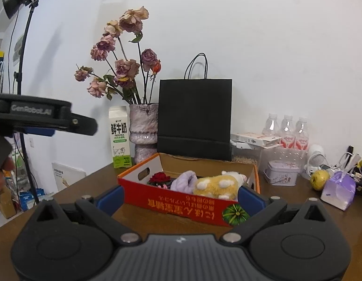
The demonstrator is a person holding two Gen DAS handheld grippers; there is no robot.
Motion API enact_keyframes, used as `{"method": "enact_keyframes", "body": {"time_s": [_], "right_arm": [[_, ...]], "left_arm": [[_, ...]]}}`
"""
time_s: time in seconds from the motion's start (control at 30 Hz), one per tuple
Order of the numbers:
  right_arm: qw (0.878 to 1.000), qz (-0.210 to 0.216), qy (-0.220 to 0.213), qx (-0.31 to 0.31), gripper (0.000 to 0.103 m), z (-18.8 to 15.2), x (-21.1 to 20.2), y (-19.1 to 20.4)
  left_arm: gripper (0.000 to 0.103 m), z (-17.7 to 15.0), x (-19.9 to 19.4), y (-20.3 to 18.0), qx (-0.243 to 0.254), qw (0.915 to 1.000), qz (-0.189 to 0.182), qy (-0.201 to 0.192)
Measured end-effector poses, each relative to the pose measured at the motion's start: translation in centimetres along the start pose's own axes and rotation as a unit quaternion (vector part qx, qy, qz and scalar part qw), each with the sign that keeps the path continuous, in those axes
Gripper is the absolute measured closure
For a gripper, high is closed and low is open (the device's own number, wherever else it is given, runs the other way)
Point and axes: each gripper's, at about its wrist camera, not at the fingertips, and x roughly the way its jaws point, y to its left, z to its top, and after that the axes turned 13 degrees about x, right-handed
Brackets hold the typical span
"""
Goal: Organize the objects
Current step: 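Withdraw both tools from the box toward the white cloth and bottle cap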
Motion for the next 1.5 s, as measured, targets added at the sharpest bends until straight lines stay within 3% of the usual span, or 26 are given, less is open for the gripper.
{"method": "enact_keyframes", "body": {"time_s": [0.57, 0.9, 1.3, 1.5], "right_arm": [[0.999, -0.004, 0.036, -0.016, 0.000, -4.5, -5.6, 2.2], [0.999, -0.006, 0.054, -0.001, 0.000, -7.0, -8.0, 2.1], [0.996, -0.003, 0.092, 0.008, 0.000, -10.2, -9.3, 1.7], [0.994, -0.010, 0.108, 0.021, 0.000, -11.3, -9.3, 0.9]], "left_arm": [[0.000, -6.3, -5.5, 1.3, 0.011, 0.9997, 0.002, 0.023], [0.000, -12.0, -7.6, 2.4, -0.012, 0.9983, 0.012, 0.055], [0.000, -15.8, -9.8, 3.5, -0.025, 0.9970, 0.026, 0.069], [0.000, -16.1, -10.3, 3.2, -0.012, 0.9976, 0.025, 0.063]]}}
